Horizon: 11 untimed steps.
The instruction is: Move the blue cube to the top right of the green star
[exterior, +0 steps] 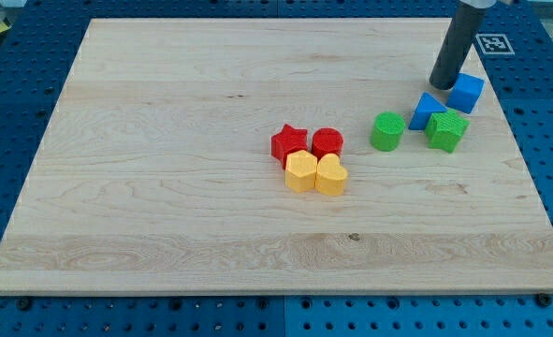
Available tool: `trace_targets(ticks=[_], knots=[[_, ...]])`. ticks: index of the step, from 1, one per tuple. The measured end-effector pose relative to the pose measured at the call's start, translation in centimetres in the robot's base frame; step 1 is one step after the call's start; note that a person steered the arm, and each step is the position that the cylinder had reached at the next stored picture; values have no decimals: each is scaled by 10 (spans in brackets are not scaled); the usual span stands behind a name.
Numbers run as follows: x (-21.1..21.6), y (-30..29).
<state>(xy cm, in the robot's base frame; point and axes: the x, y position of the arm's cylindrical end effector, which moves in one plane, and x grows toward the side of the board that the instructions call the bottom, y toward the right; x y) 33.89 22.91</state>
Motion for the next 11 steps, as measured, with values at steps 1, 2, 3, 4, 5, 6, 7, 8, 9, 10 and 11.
trace_targets(ticks=[1, 2, 3, 4, 5, 6, 7, 8, 9, 10, 11], knots=[[-9, -4], [-33, 23], [-12, 42], [14, 37], [17, 34], [28, 34], [39, 34], [52, 38], [72, 43], [78, 44], [101, 44]])
